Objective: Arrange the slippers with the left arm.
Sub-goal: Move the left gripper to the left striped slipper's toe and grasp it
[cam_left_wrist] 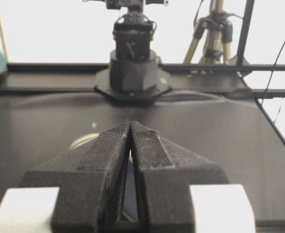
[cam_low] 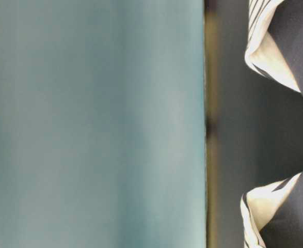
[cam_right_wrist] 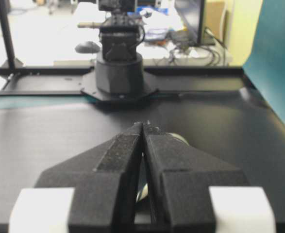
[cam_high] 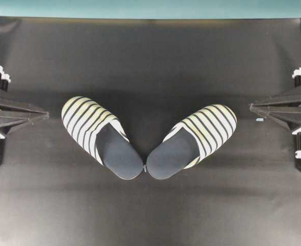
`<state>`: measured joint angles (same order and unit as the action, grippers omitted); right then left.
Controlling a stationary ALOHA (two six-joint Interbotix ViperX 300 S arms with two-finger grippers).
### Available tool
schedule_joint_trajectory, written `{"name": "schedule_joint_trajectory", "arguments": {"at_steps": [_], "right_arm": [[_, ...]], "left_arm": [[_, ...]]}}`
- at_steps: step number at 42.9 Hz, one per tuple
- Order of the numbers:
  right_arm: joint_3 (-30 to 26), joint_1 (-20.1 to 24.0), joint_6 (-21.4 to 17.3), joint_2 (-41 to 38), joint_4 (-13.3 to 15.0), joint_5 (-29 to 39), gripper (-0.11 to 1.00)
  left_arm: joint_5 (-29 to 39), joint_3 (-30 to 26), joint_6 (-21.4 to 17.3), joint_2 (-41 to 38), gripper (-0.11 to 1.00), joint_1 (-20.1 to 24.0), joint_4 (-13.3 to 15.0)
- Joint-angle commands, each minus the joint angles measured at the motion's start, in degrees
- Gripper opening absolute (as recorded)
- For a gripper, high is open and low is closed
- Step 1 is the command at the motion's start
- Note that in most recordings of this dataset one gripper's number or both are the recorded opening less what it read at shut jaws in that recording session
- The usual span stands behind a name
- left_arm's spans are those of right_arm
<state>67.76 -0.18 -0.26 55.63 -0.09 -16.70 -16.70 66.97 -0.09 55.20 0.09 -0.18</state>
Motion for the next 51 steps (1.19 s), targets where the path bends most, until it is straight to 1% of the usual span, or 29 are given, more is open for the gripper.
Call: {"name": "schedule_joint_trajectory", "arguments": {"at_steps": [1,2,4,5,8,12,15,18,21,24,27,29,30,32,33,37,38,40,45,51], "right_arm": [[-0.97,0.18,0.0,-0.44,-0.09,-0.26,0.03],[-0.88,0.18,0.0,-0.35,-0.35,-0.18,0.04],[-0.88,0.18,-0.09,-0.18,-0.62,0.44,0.08],[-0.88,0.09,0.0,-0.09,-0.7,1.05,0.07],[-0.88,0.0,-0.09,0.09,-0.7,2.72,0.01],[-0.97,0.0,-0.09,0.35,-0.62,6.24,0.01],[-0.97,0.0,-0.09,0.35,-0.7,7.82,0.01],[-0.88,-0.09,-0.18,0.44,-0.7,9.67,0.01],[-0.79,-0.18,-0.18,0.35,-0.7,11.07,0.01],[-0.26,-0.62,-0.18,0.44,-0.7,12.3,0.01],[0.18,-1.05,-0.18,0.44,-0.7,12.83,0.01],[0.62,-1.23,-0.18,0.44,-0.7,13.01,0.01],[0.7,-1.23,-0.18,0.44,-0.7,13.1,0.01],[1.14,-1.23,-0.18,0.53,-0.7,13.1,0.01],[1.23,-1.32,-0.18,0.62,-0.7,13.1,0.01],[1.93,-1.49,-0.18,0.88,-0.7,13.1,0.01],[2.02,-1.58,-0.18,0.88,-0.7,13.1,0.01],[2.37,-1.67,-0.18,0.97,-0.7,13.1,0.01],[2.99,-1.85,-0.18,1.32,-0.7,13.18,0.01],[3.6,-1.93,-0.18,1.58,-0.7,13.18,0.01]], "left_arm": [[4.22,-2.46,2.2,-2.11,0.05,0.26,-2.29],[5.36,-2.99,2.81,-2.55,0.05,0.18,-2.29],[8.35,-4.48,4.66,-4.04,0.02,0.26,-2.29],[10.11,-5.54,5.8,-5.01,0.0,0.26,-2.37],[13.36,-7.47,8.09,-7.29,0.0,0.79,-2.37],[18.72,-11.16,12.48,-11.51,0.0,2.46,-2.29],[24.26,-14.15,17.23,-15.21,0.0,3.96,-2.29],[29.53,-17.14,23.29,-19.42,0.0,4.66,-2.37],[33.13,-19.6,26.72,-22.76,0.01,4.92,-2.46],[37.0,-21.97,29.18,-25.66,0.02,5.27,-2.46],[39.46,-23.73,30.41,-27.51,0.15,5.62,-2.46],[41.13,-24.87,31.29,-29.27,0.27,5.98,-2.46],[41.92,-25.31,31.73,-29.97,0.34,6.06,-2.46],[45.53,-27.25,33.13,-32.78,0.51,6.33,-2.46],[46.76,-27.77,33.22,-33.75,0.61,6.42,-2.46],[52.38,-29.97,33.57,-38.41,0.83,6.42,-2.46],[53.53,-30.5,33.57,-39.46,0.86,6.5,-2.46],[55.37,-31.46,33.66,-41.57,0.88,6.5,-2.46],[58.36,-34.19,33.75,-47.02,0.84,6.77,-2.46],[58.45,-35.42,33.31,-51.24,0.85,7.73,-2.72]]}}
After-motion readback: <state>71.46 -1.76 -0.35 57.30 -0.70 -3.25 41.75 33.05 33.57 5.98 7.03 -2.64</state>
